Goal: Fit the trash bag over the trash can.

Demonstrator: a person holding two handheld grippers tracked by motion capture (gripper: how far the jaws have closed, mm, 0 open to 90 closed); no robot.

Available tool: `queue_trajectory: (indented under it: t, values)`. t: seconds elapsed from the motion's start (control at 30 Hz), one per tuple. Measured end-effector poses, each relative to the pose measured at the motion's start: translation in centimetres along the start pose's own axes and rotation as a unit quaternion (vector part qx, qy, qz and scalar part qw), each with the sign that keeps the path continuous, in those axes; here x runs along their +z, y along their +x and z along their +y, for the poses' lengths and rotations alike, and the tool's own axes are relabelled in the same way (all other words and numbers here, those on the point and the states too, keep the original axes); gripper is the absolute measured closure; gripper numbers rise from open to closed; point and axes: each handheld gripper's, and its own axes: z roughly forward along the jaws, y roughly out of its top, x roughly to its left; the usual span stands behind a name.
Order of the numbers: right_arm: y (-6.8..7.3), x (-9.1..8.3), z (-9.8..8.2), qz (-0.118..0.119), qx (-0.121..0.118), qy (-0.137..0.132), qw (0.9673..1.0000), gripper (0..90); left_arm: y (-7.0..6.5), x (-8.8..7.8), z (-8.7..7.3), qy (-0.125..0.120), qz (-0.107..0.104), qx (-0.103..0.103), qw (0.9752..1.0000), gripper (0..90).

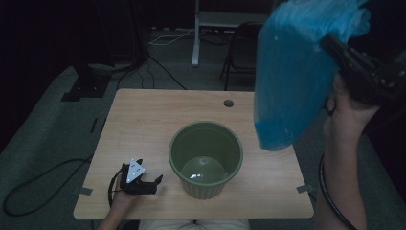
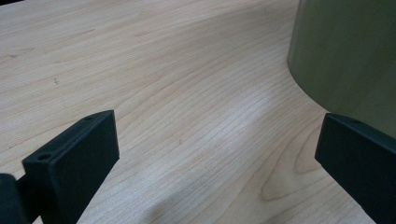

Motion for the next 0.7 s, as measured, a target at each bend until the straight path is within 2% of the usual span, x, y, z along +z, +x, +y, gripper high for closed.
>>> queue_trajectory:
  t: [0.17, 0.33, 0.5, 0.7]
  values:
    - [1.7, 2.4, 1.3, 0.040, 0.012, -0.026, 0.9988, 90.0, -0.1, 0.0, 0.0, 0.001, 0.000, 0.002, 1.0000, 0.2]
    - [3.9, 4.8, 1.1, 0.074, 0.010, -0.027, 0.9969, 90.0, -0.1, 0.0, 0.0, 0.001, 0.001, 0.003, 1.0000, 0.2]
    - [5.5, 6.7, -1.1, 0.089, 0.005, -0.009, 0.9960, 90.0, -0.1, 0.0, 0.0, 0.001, 0.001, 0.007, 1.0000, 0.2]
    - [5.8, 8.6, -5.5, 0.108, 0.032, 0.024, 0.9934, 90.0, -0.2, 0.0, 0.0, 0.003, -0.001, 0.010, 0.9999, 0.2]
